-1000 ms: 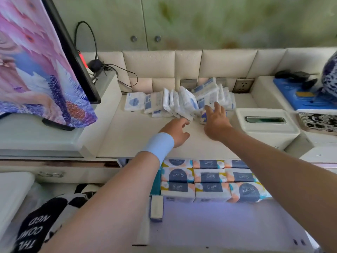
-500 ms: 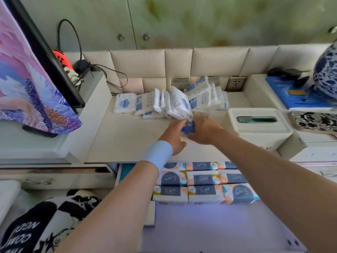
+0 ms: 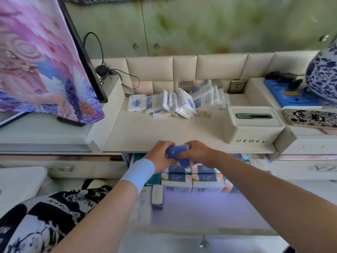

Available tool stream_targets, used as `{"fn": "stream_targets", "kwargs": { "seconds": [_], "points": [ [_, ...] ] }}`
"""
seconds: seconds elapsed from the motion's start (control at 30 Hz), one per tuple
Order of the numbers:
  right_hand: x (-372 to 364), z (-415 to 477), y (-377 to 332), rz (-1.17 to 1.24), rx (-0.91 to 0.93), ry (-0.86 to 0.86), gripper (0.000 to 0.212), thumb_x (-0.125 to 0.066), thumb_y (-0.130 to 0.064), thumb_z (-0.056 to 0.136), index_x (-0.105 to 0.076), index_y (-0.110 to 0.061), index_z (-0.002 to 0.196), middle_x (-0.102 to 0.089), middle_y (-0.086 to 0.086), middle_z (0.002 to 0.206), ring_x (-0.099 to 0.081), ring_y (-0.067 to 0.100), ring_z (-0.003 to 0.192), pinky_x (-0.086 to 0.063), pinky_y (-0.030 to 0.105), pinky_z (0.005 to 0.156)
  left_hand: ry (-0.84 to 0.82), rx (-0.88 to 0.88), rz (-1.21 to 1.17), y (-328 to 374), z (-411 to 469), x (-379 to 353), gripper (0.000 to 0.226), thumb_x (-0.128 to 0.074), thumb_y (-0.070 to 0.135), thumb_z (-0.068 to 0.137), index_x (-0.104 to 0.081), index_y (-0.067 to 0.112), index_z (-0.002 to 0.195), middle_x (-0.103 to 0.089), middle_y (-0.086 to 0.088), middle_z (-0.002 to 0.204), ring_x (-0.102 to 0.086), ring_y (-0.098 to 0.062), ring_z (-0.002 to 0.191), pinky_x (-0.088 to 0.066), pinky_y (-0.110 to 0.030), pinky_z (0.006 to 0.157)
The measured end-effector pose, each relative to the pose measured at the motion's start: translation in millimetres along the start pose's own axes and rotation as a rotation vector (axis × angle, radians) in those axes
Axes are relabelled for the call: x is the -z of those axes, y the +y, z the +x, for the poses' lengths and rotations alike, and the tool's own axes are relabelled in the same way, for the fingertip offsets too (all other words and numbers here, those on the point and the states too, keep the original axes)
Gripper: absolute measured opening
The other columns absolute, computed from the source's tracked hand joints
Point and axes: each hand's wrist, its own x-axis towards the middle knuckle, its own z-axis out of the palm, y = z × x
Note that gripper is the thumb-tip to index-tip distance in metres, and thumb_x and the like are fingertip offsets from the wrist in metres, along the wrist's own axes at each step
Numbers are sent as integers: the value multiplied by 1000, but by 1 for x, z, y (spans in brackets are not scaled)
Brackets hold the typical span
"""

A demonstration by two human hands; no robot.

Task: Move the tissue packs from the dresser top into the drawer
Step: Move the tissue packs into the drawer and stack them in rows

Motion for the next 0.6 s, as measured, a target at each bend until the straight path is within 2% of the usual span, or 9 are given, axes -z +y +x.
{"fn": "stream_targets", "kwargs": {
  "seconds": [0.03,0.1,0.2,0.27,0.33,0.4,0.5,0.6],
  "points": [
    [-3,-6,0,5,-22,-67,38,-76,-18,80,-62,1,110,-68,21,100,-69,31,81,-60,42,78,-40,13,-27,-1,-10,0,19,-72,18,81,-63,15,97,-60,-4,93,-55,-19,73,-46,-33,71],
    [-7,-22,-3,-68,-65,-217,36,-72,-19,84,-60,4,109,-68,23,103,-72,35,84,-61,40,70,-168,89,42,0,-30,0,25,-67,26,86,-64,26,111,-66,1,105,-62,-19,87,-50,-34,82],
    [-26,-44,-6,-457,-140,-406,41,-67,-29,84,-62,2,110,-71,20,105,-75,30,76,-58,33,56,-276,156,345,-9,-57,-6,41,-63,32,91,-55,33,132,-53,3,131,-57,-21,110,-47,-34,94],
    [-47,-50,-1,-683,-169,-471,41,-65,-35,83,-61,-2,108,-73,16,99,-75,25,68,-48,27,51,-325,157,444,-20,-73,-12,42,-60,25,93,-54,33,134,-45,2,138,-52,-23,120,-44,-36,99],
    [-68,-55,7,-804,-154,-452,39,-64,-39,83,-60,-4,101,-70,11,85,-74,22,64,-42,25,51,-357,163,514,-31,-86,-18,42,-61,23,93,-55,34,133,-43,1,141,-50,-24,123,-43,-37,102],
    [-87,-61,14,-813,-161,-400,40,-64,-44,83,-60,-8,100,-67,4,80,-73,20,61,-45,27,56,-346,166,565,-40,-93,-21,42,-64,24,92,-57,35,132,-42,2,139,-48,-24,125,-41,-39,104],
    [-112,-64,23,-783,-192,-348,37,-63,-52,83,-58,-16,88,-71,5,93,-74,22,72,-51,29,67,-317,160,570,-46,-96,-23,43,-60,16,94,-57,34,133,-40,2,138,-46,-24,127,-39,-39,108],
    [-128,-60,36,-587,-271,-324,51,-57,-63,84,-59,-15,100,-70,7,102,-68,22,79,-56,33,78,-328,162,579,-49,-94,-24,47,-58,13,94,-54,34,135,-38,1,141,-46,-26,128,-40,-41,108]
  ]
}}
